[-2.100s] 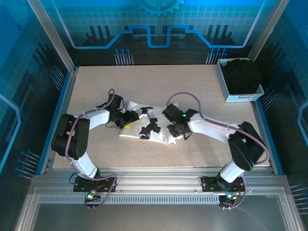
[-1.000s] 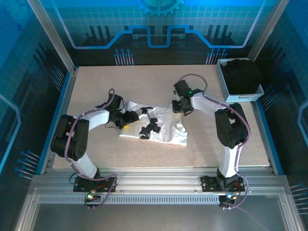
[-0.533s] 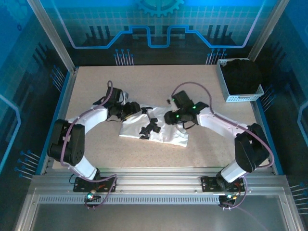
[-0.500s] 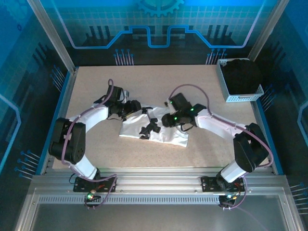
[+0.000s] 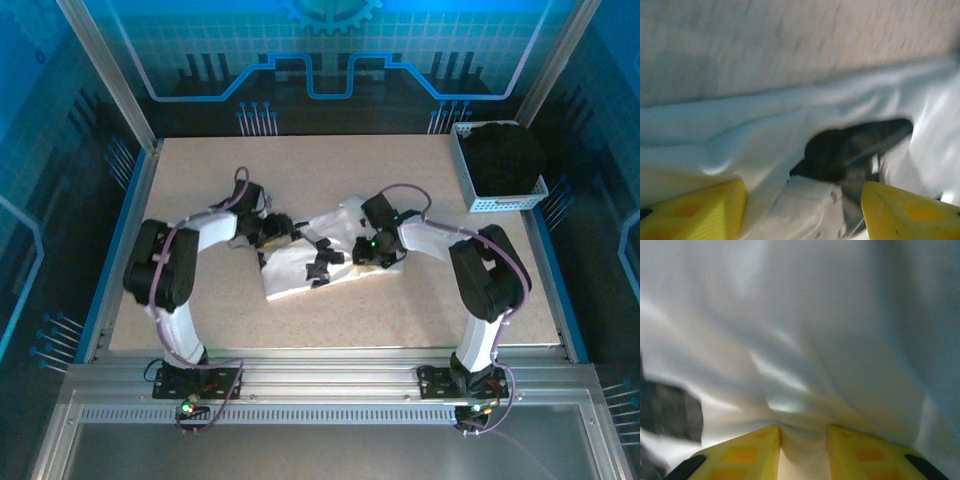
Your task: Fold the inside-out t-shirt
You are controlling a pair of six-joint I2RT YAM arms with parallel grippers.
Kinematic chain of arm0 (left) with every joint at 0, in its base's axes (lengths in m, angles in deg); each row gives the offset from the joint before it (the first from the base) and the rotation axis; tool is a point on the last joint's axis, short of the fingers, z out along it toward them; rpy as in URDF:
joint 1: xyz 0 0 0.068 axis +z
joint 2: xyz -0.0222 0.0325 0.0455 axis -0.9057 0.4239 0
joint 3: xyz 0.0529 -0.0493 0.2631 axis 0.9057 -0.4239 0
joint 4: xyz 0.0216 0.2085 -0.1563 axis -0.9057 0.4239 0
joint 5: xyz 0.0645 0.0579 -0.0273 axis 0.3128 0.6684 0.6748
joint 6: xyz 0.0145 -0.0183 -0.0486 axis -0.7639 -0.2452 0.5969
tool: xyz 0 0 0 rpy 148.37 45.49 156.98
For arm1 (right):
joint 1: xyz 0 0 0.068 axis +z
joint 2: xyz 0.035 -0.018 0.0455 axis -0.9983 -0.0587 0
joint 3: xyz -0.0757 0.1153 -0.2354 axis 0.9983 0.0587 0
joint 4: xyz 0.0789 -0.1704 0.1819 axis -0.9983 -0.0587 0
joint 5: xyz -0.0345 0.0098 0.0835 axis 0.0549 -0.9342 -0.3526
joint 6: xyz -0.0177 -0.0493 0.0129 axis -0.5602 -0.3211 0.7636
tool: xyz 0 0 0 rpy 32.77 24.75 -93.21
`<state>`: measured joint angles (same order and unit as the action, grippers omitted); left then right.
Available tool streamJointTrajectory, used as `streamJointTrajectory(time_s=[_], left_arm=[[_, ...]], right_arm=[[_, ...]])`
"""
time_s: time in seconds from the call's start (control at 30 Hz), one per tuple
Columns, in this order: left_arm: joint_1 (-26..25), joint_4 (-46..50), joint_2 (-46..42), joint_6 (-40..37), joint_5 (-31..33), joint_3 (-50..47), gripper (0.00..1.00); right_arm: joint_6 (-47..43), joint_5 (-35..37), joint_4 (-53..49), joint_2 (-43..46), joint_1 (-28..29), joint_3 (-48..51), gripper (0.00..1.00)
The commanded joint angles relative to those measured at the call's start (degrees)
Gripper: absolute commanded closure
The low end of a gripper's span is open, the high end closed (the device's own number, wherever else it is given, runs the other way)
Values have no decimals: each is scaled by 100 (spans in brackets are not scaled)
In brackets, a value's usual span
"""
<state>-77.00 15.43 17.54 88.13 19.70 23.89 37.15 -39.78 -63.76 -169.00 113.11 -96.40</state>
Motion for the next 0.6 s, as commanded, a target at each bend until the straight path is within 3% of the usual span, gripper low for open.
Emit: streamJointTrajectory(time_s=[0.0,0.13,0.2,0.3,0.37,0.47,0.57], left_arm=[[-528,360,-995,161,23,-1199,36],[-1616,-63,-1980,852,-135,-2073,35],[-1691,-39,-2234,1033,-148,-2016,34],[-1585,-31,-2506,789,481,-1662,32],[-1237,-301,-2273,483,534,-1323,30],[-555,-257,-1302,159,338,-376,31],[-267,-81,-292,-211,293,576,40]], right_arm=[[-514,225,-248,-674,-245,-1024,69],[-1137,-133,-634,-1316,-206,-2580,67],[-1374,-126,-775,-1221,-209,-2823,65],[-1593,-37,-724,-776,-319,-2458,59],[-1558,-34,-661,-553,-462,-2119,53],[-1367,-211,-525,-359,-493,-1799,51],[-1155,-410,-420,-150,-203,-1509,51]])
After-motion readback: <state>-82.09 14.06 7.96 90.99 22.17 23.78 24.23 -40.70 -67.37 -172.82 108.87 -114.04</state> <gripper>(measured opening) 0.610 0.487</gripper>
